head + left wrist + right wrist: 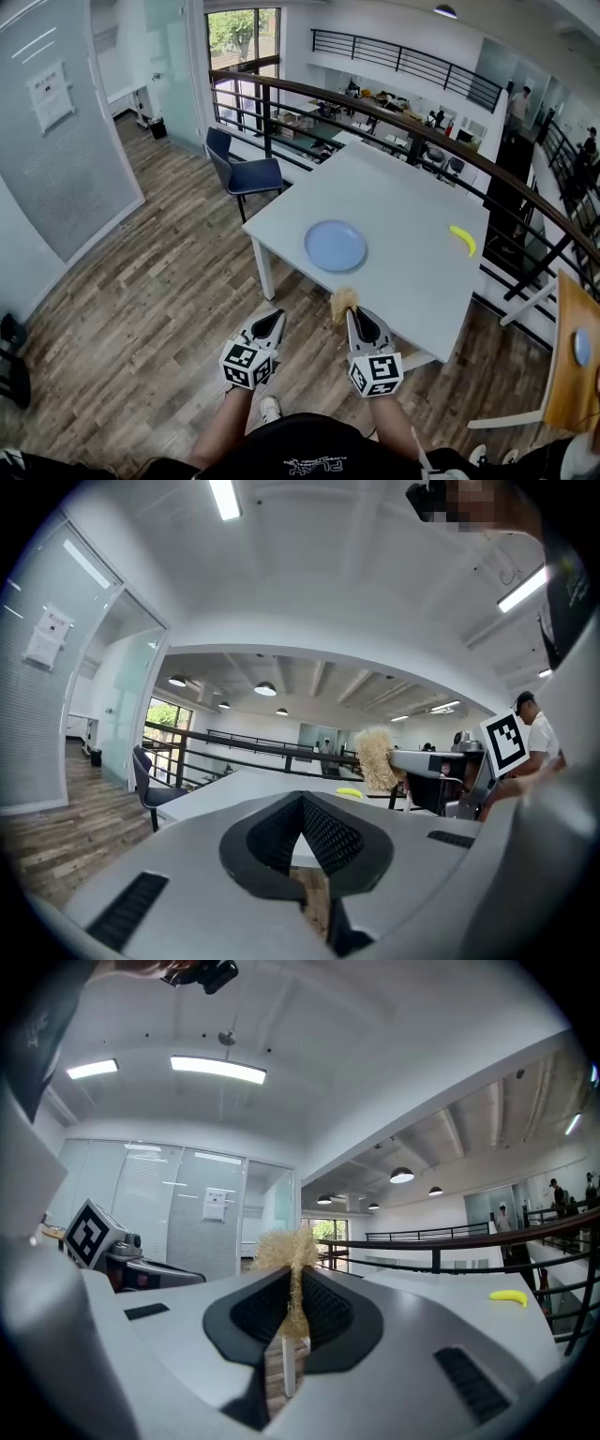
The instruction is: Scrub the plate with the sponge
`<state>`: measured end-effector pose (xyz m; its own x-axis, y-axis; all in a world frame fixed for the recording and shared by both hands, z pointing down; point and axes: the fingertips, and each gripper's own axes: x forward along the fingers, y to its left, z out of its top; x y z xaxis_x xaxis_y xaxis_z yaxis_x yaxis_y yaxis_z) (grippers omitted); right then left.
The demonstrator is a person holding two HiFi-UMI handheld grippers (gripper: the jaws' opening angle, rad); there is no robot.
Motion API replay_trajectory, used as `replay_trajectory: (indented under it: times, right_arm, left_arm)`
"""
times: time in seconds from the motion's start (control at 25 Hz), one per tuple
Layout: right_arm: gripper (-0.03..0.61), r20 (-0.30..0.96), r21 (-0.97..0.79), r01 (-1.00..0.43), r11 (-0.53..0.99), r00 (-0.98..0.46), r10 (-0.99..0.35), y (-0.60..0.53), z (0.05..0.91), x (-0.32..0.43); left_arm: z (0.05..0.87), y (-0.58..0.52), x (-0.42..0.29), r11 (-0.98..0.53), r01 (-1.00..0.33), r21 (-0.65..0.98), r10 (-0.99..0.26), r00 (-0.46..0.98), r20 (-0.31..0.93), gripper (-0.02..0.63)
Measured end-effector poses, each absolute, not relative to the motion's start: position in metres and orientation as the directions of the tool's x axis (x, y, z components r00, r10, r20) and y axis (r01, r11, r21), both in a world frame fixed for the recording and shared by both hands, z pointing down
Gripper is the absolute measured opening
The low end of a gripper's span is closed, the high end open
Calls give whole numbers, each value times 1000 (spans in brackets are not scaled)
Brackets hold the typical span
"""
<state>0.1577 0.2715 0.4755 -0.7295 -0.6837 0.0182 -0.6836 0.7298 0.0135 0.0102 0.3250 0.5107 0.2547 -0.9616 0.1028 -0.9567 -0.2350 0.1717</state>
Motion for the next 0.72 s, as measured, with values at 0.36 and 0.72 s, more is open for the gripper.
replay_trajectory:
  times: [0.36, 0.72]
  right_arm:
    - [41, 37, 34, -682, 731, -730, -683, 268, 482, 120]
    - [41, 46, 15, -710, 704, -703, -710, 266, 492, 79]
  left_arm:
    - [513, 314, -29, -247, -960, 131, -957, 263, 121, 3]
    - [519, 311, -68, -292, -950, 110, -943, 306, 133, 3]
